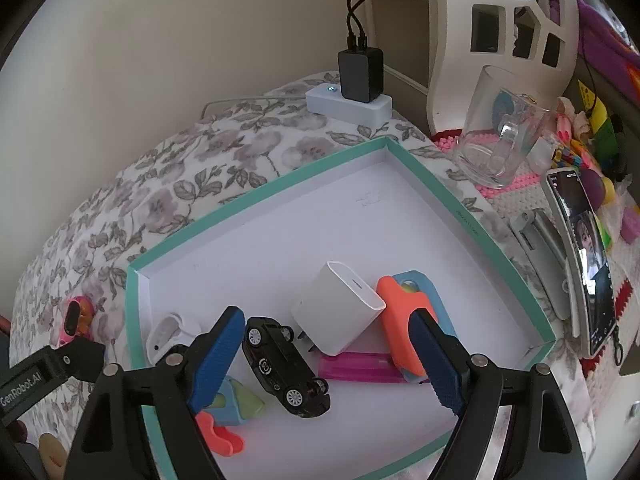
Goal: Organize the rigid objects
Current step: 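Withdraw both open grippers from the tray toward the remaining objects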
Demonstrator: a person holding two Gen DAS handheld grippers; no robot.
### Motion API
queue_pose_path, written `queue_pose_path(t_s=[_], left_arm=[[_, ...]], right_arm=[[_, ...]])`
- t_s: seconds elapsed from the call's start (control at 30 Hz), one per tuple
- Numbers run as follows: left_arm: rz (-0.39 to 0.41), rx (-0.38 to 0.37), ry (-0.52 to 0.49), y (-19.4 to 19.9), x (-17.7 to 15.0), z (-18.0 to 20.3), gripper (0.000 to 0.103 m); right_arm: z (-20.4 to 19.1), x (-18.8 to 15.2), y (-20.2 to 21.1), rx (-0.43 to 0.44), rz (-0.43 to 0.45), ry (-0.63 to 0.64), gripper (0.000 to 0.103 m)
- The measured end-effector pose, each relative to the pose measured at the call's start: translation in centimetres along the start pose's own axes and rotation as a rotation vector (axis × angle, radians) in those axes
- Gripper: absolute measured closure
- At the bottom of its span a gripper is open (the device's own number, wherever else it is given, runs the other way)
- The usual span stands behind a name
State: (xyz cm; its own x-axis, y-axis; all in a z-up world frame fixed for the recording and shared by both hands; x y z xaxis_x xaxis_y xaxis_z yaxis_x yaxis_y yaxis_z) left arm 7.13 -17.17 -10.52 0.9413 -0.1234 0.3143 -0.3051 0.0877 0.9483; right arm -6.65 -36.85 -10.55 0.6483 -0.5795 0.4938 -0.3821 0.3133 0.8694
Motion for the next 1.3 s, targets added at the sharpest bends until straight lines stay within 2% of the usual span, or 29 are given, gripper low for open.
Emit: queue_pose_path(t_s=[0.1,0.13,0.17,0.23,0.33,0.37,0.6,0.73,0.83,1.0,1.3], left_arm=[[-0.015,0.014,0.001,-0.4,-0.1,-0.2,0.005],[-0.017,0.016,0.002,-0.5,-0.2,-0.3,0.005],[-0.017,0.018,0.001,-0.5,-0.2,-0.3,0.005],[-0.011,0.022,-0.003,-0.5,-0.1,-0.4,0.005],[-0.014,0.018,-0.002,-0.6,-0.1,-0.5,0.004],[-0.016,0.011,0.004,-0.6,0.0,-0.5,0.000],[0.002,-0.024,0.056,-0.1,1.0,-1.9,0.000],[0.018,-0.044,0.116,0.7,2.4,-4.3,0.000],[0.049,-0.022,0.166,1.5,3.6,-7.0,0.000],[0.074,0.090,0.221,2.4,5.0,-12.4,0.000],[0.069,0.136,0.300,2.3,5.4,-17.7,0.000]], right_arm=[[-0.1,-0.1,-0.2,-0.005,-0.006,0.013,0.016],[-0.2,-0.1,-0.2,-0.007,-0.006,0.017,0.013],[-0.2,-0.1,-0.2,-0.011,-0.006,0.022,0.005],[-0.2,-0.1,-0.1,-0.019,0.006,0.030,0.000],[-0.2,0.0,0.0,-0.024,0.011,0.038,0.000],[-0.2,0.0,0.0,-0.024,0.009,0.040,0.000],[-0.3,-0.1,0.0,-0.037,0.007,0.057,0.000],[-0.7,0.1,0.6,-0.035,0.022,0.068,0.000],[-1.6,0.6,1.5,-0.021,0.050,0.075,0.000],[-4.6,1.4,3.3,0.006,0.115,0.124,0.000],[-13.7,0.3,4.2,0.122,0.120,0.302,0.000]])
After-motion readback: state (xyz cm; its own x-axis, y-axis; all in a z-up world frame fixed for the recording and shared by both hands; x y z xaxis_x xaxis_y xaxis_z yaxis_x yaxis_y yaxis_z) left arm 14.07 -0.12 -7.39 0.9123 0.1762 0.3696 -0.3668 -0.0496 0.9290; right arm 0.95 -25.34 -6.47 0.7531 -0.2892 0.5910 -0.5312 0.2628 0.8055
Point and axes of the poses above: each gripper's, at about its wrist camera, not at the fingertips, and y roughly against the way its jaws point, z to its right, x to its top, the point moved 7 cm from there along -y, roughly the way its jaws point, and after that the axes turned 8 degrees about y, right-handed, at the moved point
